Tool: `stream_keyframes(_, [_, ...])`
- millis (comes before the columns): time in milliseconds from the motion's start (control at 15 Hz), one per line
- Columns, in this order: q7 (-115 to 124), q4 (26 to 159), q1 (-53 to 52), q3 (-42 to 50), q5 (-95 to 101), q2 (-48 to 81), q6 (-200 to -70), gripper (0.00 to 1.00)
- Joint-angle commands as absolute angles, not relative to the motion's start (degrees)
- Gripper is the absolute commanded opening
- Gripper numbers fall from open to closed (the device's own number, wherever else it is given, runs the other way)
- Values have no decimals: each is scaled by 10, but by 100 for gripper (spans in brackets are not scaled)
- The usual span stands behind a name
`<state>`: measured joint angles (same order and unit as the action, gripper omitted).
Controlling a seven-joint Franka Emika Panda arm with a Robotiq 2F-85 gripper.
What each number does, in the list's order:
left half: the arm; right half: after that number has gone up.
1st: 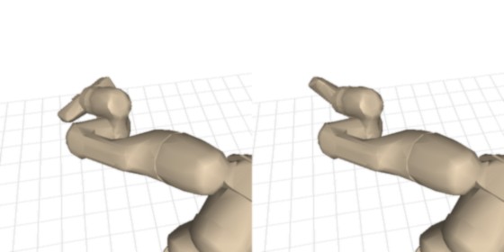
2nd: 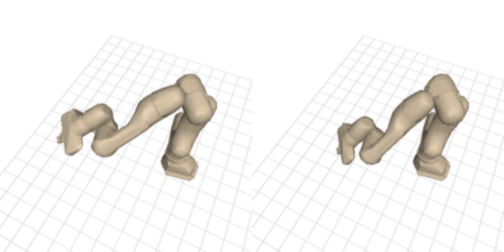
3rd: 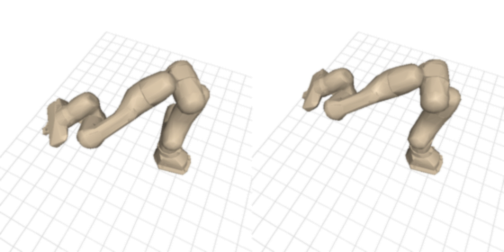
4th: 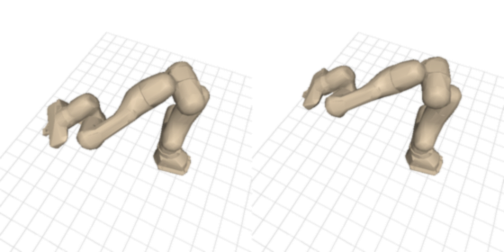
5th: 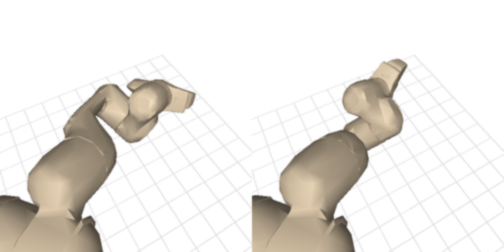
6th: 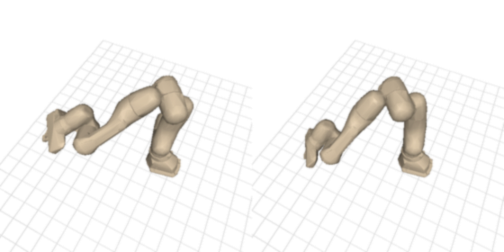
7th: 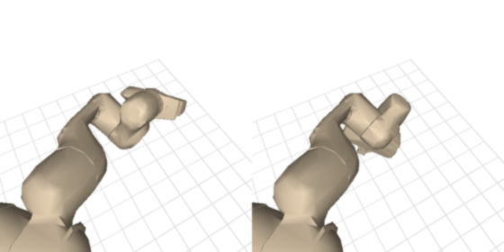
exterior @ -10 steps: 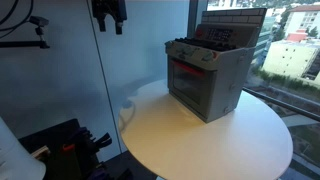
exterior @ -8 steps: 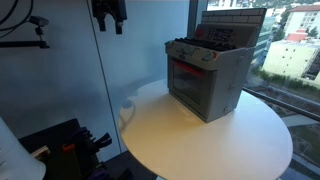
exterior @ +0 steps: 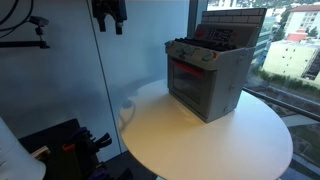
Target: Turn the far right switch on the oven to the left
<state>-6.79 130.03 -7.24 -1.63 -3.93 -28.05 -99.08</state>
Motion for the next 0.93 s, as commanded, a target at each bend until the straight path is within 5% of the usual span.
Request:
stream_keyframes(0, [-63,1274,-61,-21,-30,-268,-993,100])
stream_keyframes(867, [-6,1192,6,-2,15,-230,-1058,100])
